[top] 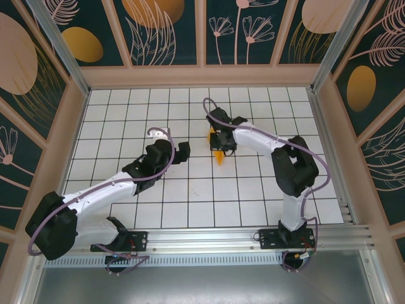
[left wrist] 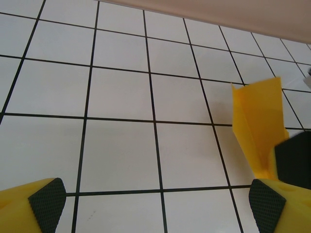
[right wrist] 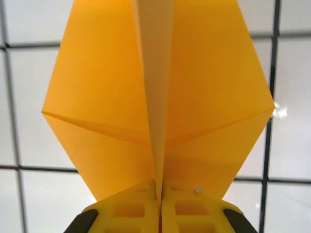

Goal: Fold a paper plane with a square sheet of paper (fold left side to right side)
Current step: Pick up the paper plane at the center of the table, then place the paper plane at the top-center of the table.

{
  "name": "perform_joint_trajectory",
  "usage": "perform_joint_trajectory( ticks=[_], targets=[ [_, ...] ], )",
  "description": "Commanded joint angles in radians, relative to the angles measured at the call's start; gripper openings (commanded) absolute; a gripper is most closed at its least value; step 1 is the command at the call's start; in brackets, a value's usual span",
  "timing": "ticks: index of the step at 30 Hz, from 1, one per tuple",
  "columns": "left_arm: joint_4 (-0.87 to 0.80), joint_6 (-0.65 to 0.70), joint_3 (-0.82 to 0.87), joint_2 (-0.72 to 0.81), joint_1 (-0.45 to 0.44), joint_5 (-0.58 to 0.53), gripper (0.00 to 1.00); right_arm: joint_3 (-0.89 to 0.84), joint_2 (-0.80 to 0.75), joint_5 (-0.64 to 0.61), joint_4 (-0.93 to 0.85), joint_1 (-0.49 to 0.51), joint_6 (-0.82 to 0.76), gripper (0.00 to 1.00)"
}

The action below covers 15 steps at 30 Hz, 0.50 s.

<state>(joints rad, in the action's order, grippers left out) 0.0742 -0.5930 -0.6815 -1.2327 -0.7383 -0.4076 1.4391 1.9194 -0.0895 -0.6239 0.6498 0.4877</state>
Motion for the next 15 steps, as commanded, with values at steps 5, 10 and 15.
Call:
perform_joint_trajectory(
  ticks=[5, 10, 15],
  targets=[
    [-0.008, 0.022, 0.026, 0.055, 0.004, -0.049, 0.98, 0.266, 0.201, 0.010, -0.123, -0.004, -0.070, 0.09],
    [-0.008, 0.021, 0.028, 0.056, 0.004, -0.045, 0.99, 0.403, 0.303, 0.038, -0.150, -0.007, -0.072, 0.09],
    [-0.001, 0.017, 0.029, 0.043, 0.004, -0.037, 0.98, 0.439, 0.355, 0.068, -0.158, -0.018, -0.048, 0.09]
  ],
)
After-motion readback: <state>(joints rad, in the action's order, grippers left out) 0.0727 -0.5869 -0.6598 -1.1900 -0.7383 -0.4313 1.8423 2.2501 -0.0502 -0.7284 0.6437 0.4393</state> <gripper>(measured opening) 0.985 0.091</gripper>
